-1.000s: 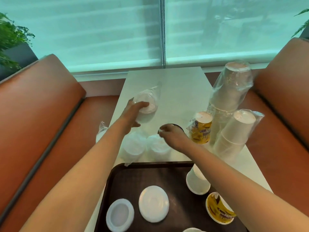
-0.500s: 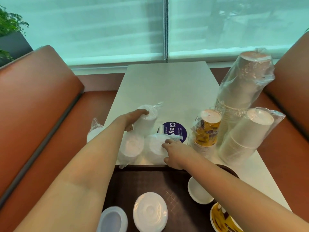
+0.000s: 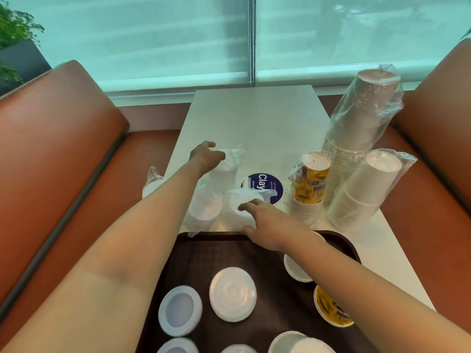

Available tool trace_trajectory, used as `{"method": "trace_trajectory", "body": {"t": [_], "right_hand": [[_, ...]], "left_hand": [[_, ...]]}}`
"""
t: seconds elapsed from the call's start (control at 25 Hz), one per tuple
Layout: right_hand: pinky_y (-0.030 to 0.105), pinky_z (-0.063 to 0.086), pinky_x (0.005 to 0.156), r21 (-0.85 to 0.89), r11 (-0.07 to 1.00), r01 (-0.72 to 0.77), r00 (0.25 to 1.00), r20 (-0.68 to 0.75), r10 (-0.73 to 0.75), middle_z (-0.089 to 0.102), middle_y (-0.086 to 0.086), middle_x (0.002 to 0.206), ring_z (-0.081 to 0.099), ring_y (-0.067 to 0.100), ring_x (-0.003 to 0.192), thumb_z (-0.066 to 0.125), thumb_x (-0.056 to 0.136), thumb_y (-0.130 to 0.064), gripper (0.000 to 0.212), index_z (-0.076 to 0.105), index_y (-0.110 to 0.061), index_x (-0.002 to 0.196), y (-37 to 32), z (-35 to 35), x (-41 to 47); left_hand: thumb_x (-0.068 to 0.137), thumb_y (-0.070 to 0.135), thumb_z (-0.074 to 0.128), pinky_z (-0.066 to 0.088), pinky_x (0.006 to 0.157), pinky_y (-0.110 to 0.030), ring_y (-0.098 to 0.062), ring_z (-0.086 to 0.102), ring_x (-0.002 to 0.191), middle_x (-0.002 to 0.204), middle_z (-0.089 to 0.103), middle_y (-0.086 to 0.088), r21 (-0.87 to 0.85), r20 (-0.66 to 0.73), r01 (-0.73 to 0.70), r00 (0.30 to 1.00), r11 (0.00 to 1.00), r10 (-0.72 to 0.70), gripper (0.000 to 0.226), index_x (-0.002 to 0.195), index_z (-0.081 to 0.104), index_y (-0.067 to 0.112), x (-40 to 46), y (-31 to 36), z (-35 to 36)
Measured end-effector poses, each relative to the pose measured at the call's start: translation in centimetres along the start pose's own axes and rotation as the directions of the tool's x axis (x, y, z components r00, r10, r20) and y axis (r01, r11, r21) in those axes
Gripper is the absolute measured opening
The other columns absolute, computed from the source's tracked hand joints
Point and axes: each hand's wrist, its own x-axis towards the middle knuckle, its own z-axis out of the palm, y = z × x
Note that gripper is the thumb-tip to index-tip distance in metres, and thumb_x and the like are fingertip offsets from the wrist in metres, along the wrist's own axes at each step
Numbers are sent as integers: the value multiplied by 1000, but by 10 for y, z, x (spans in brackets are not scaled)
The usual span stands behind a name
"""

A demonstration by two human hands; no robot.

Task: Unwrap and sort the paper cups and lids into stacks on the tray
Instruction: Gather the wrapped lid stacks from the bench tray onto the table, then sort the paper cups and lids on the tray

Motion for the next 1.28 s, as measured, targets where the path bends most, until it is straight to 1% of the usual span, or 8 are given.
{"method": "trace_trajectory", "body": {"t": [0.2, 0.4, 0.52, 0.72, 0.88, 1.08, 1.16, 1.28], "right_hand": [[28, 42, 95, 193, 980, -58, 996, -59, 70, 51, 0, 135, 52, 19, 117, 53, 95, -24, 38, 50, -22, 132, 0, -7, -40], [26, 45, 90, 354, 932, -71, 968, -200, 150, 58, 0, 125, 55, 14, 101, 56, 94, -20, 32, 56, -18, 126, -4, -19, -83], [23, 42, 86, 388, 919, -66, 943, -278, 184, 60, 1, 121, 55, 12, 98, 57, 93, -21, 31, 58, -16, 123, -10, -17, -112], [23, 44, 78, 506, 858, -86, 885, -358, 299, 61, 1, 116, 54, 14, 100, 57, 92, -17, 29, 60, -14, 121, -20, 5, -176], [22, 45, 76, 570, 812, -126, 819, -403, 409, 62, 2, 115, 55, 15, 98, 57, 92, -16, 28, 61, -13, 119, -16, 22, -219], [22, 40, 80, 605, 774, -187, 782, -385, 490, 60, 2, 114, 53, 15, 100, 57, 91, -13, 28, 61, -14, 119, 11, 30, -248], [20, 39, 73, 613, 765, -197, 767, -390, 509, 60, 1, 108, 53, 13, 96, 57, 90, -13, 26, 62, -13, 115, 30, 25, -253], [24, 39, 78, 641, 740, -204, 750, -384, 539, 63, 2, 108, 56, 15, 96, 58, 89, -13, 26, 63, -12, 114, 66, 17, -249]], "left_hand": [[87, 15, 55, 30, 83, -14, -17, 48, 117, 134, 46, -7, 92, -177, -224, 955, 970, 237, 41, 128, 53, 17, -63, 24, -15], [86, 15, 58, 40, 91, -23, -17, 52, 112, 127, 53, -4, 12, -203, -389, 901, 921, 384, 33, 118, 60, 19, -154, 39, -27], [87, 15, 59, 39, 81, -18, -13, 56, 103, 122, 57, 1, -53, -172, -399, 907, 915, 385, 30, 116, 61, 21, -201, 31, -31], [87, 12, 60, 35, 83, -12, -9, 55, 99, 108, 62, 4, -193, -75, -347, 938, 918, 339, 25, 111, 65, 18, -281, 8, -29], [89, 15, 59, 36, 85, -19, -7, 51, 99, 104, 57, 11, -253, 4, -345, 934, 904, 357, 21, 109, 64, 21, -337, -2, -18], [90, 15, 58, 37, 84, -20, -6, 47, 100, 109, 54, 10, -266, 70, -319, 935, 910, 348, 25, 114, 62, 23, -360, 10, 14], [89, 15, 59, 37, 82, -19, -5, 48, 98, 117, 56, 7, -256, 108, -344, 919, 904, 380, 29, 117, 61, 23, -360, 24, 34], [87, 16, 61, 36, 83, -20, -6, 47, 103, 131, 50, 4, -218, 131, -402, 891, 889, 435, 40, 125, 54, 26, -350, 49, 66]]}}
